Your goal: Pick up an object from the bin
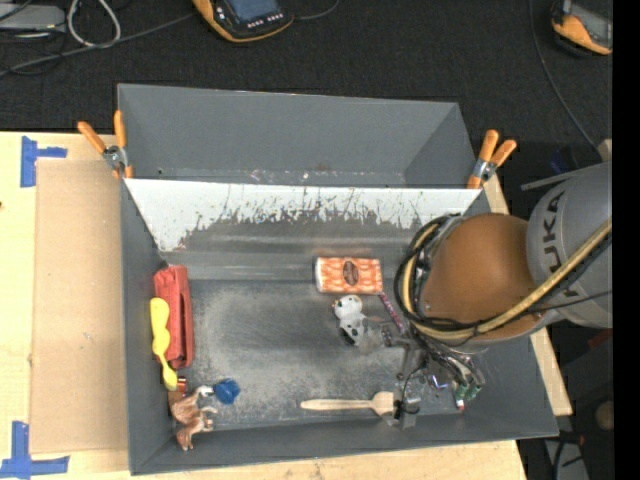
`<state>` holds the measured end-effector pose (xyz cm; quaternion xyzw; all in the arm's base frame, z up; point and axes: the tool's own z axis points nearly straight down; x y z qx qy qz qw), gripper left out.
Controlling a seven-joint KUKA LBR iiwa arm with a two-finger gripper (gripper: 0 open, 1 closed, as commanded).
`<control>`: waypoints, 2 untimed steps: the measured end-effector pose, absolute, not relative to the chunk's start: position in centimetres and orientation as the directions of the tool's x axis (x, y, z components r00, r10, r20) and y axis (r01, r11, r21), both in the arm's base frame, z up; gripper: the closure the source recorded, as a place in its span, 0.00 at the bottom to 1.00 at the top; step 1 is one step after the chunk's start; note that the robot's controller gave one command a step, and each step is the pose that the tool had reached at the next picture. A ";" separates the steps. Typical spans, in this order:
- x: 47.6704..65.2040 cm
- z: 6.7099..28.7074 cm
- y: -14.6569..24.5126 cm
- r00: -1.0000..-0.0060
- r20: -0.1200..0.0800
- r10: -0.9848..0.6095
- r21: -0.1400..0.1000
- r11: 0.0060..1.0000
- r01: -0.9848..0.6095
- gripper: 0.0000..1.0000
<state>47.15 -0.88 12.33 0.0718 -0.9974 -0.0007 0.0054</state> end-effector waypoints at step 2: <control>46.8 6.9 0.1 -0.984 0.006 0.176 0.001 0.984 0.176 1.00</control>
Offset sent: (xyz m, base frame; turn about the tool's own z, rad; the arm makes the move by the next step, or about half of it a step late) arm -0.0026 0.0091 -0.0533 0.3217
